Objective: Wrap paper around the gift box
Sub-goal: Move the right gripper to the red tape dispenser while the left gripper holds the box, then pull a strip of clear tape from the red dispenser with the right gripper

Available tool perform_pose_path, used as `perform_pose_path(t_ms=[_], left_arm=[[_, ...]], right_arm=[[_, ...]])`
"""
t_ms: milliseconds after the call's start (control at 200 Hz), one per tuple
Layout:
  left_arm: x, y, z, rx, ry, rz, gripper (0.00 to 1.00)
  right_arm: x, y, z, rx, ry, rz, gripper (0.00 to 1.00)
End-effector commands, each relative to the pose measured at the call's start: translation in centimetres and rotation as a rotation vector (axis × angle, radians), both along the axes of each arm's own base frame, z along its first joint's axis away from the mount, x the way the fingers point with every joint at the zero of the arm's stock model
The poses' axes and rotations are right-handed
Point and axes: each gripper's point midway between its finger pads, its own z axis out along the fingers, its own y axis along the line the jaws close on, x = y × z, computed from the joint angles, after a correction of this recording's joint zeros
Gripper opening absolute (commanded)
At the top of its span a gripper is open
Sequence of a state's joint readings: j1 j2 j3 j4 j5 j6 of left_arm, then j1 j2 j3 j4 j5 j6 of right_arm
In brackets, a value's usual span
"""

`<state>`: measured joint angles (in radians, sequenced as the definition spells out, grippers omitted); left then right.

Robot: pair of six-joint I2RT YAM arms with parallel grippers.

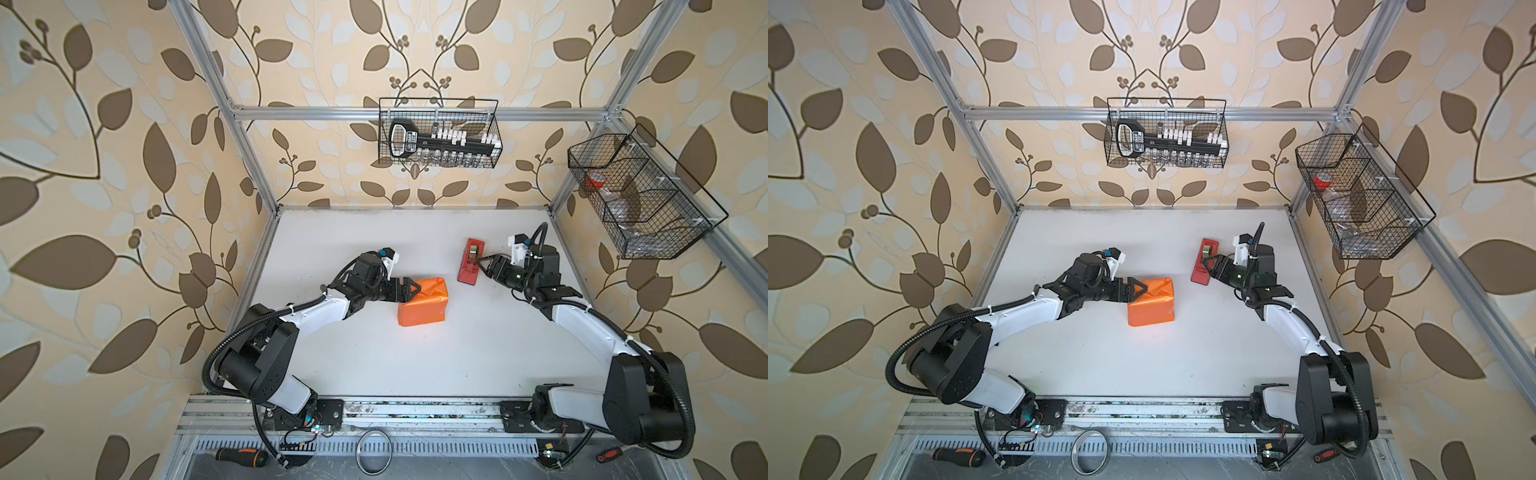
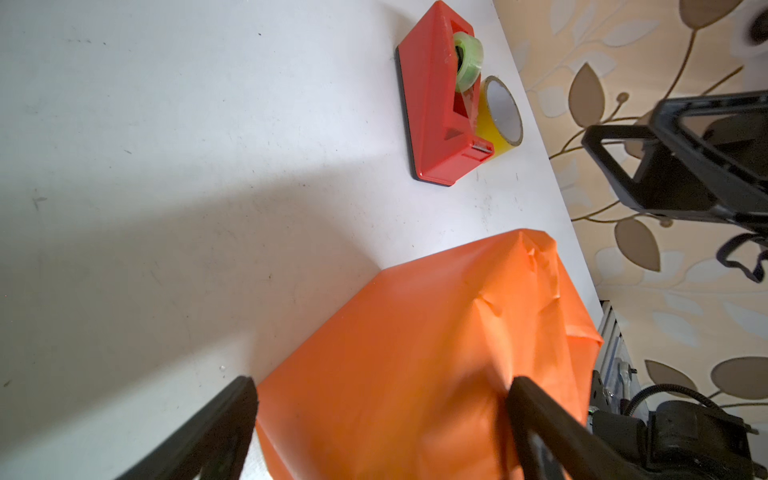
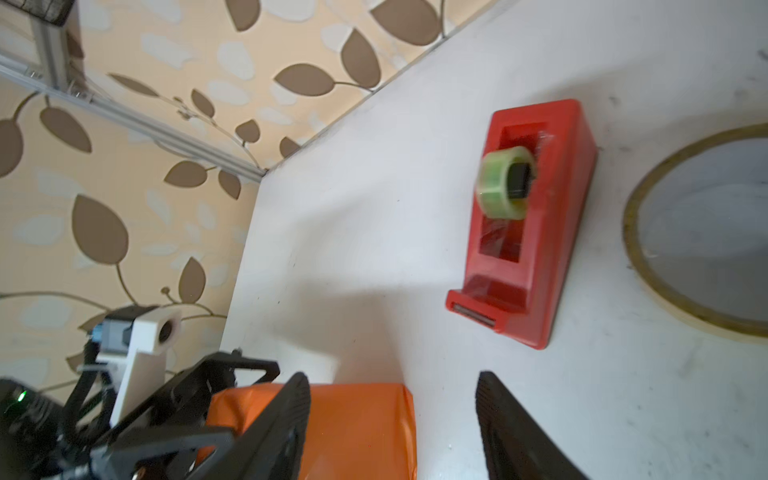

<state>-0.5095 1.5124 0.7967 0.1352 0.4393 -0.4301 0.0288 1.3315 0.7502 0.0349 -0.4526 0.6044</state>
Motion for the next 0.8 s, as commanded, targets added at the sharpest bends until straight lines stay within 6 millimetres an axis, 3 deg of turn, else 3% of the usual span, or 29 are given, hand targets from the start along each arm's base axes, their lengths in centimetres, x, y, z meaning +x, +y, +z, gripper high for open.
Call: perform_pose_path(t_ms=[0, 155, 320, 455, 795], left_arm=[[-2.2, 1.8, -5.1, 0.123, 0.159, 0.024, 0.94], [-2.1, 1.8, -4.9, 0.125, 0.152, 0.023, 0.94], [-2.2, 1.7, -5.0, 0.120, 0.151, 0.019, 0.94], [-2.1, 1.8, -5.0, 0.123, 0.147, 0.020, 0.93], [-2.1, 1.8, -4.9, 0.126, 0.142, 0.021, 0.93]], right_arm=[[1.7, -0.6, -1.3, -0.031, 0.061, -0.024, 0.59], [4.4, -0.2, -3.5, -0.030, 0.116, 0.001, 0.52], [6.0, 0.0, -5.6, -0.021, 0.160, 0.010, 0.48], [6.5, 0.5, -7.0, 0.008, 0.187, 0.025, 0.42], [6.2, 1.3, -8.5, 0.093, 0.210, 0.027, 0.25]])
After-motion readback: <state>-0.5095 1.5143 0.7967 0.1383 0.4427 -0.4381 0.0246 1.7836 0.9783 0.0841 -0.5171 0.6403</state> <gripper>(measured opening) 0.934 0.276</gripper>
